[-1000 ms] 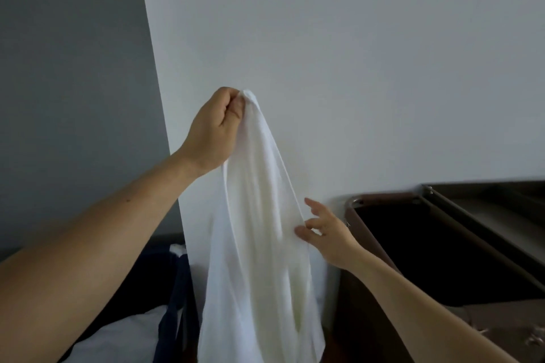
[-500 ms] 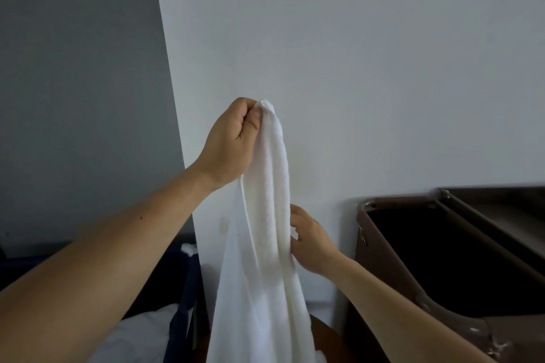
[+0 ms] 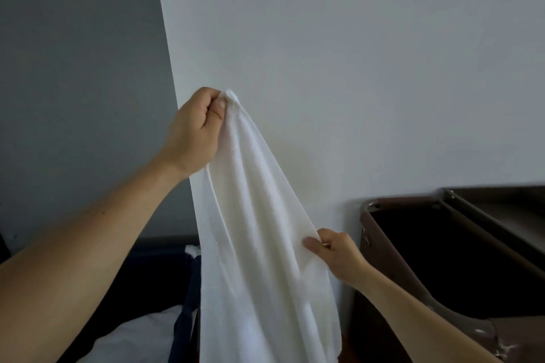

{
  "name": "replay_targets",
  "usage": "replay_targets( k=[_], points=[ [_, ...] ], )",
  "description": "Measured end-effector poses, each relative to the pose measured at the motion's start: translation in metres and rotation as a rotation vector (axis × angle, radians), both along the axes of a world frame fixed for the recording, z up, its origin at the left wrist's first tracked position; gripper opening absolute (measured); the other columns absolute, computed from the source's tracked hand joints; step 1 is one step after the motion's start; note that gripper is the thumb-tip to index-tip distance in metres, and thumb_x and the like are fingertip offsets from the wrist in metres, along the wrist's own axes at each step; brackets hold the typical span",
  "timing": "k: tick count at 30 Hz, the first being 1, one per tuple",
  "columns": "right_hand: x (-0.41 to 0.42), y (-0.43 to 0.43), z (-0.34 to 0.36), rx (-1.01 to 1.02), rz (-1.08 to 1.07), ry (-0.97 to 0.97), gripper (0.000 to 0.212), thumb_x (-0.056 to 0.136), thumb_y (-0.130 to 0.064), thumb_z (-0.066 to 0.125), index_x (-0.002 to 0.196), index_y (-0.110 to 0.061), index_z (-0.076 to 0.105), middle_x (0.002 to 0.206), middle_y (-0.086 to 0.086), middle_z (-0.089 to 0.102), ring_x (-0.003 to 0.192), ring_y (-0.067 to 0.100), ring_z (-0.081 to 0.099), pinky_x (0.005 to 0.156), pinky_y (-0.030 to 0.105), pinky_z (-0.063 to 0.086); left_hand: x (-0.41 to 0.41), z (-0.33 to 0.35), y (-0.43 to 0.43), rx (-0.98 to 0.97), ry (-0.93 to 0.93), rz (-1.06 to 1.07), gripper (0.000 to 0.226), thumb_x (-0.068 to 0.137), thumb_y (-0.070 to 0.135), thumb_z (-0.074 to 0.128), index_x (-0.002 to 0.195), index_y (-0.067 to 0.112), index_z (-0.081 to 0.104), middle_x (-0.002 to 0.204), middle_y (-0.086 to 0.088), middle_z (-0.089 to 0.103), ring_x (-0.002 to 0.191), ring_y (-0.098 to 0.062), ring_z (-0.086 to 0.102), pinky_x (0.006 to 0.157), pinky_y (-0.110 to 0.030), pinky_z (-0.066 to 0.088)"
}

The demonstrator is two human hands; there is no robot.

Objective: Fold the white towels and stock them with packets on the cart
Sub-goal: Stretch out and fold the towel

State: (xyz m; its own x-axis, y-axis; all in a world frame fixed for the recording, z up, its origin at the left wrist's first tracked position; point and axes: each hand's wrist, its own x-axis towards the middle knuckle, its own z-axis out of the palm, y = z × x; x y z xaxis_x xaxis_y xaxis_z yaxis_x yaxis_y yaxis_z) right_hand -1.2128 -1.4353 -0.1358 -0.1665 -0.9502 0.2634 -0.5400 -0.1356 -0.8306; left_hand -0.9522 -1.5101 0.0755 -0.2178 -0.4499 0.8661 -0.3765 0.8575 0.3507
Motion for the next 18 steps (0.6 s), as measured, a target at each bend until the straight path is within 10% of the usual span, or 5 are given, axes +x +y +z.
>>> replay_targets(
  k=[18],
  points=[
    [-0.040, 0.033, 0.019, 0.312, 0.161, 0.059, 0.021, 0.090, -0.034, 0.070, 0.091, -0.014, 0.075, 0.096, 0.003, 0.074, 0.092, 0.018, 0.071, 0.095, 0.037, 0.054, 0.044, -0.056, -0.075, 0.438, 0.100, 0.235, 0.037, 0.105, 0.020, 0.043, 0.068, 0.019, 0.043, 0.065, 0.000, 0.041, 0.062, -0.016, 0.036, 0.058, -0.032, 0.028]
  ],
)
